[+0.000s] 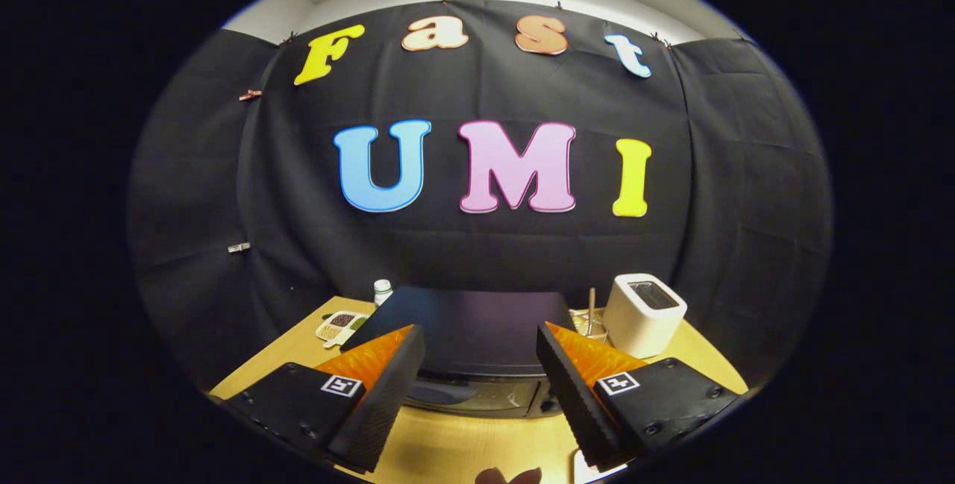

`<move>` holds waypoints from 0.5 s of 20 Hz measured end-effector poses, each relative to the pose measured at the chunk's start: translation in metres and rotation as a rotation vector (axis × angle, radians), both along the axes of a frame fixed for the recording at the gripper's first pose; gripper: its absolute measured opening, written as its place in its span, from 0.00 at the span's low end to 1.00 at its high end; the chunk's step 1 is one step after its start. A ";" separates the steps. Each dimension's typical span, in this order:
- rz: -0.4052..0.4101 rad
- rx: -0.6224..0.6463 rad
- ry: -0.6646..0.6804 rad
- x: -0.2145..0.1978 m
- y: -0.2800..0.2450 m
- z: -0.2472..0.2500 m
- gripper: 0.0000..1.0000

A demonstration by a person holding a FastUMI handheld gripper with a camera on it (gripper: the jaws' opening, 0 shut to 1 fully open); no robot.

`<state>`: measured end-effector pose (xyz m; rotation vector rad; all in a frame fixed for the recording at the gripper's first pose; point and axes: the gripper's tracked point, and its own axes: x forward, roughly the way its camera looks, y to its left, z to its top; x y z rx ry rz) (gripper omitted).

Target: Open the toaster oven, put the food inside, and close the toaster oven door.

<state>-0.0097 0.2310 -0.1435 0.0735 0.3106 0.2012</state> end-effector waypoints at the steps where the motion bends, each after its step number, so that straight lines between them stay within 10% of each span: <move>1: -0.001 -0.004 0.020 0.003 0.009 -0.009 0.98; 10: -0.061 -0.052 0.237 0.018 0.051 -0.109 0.99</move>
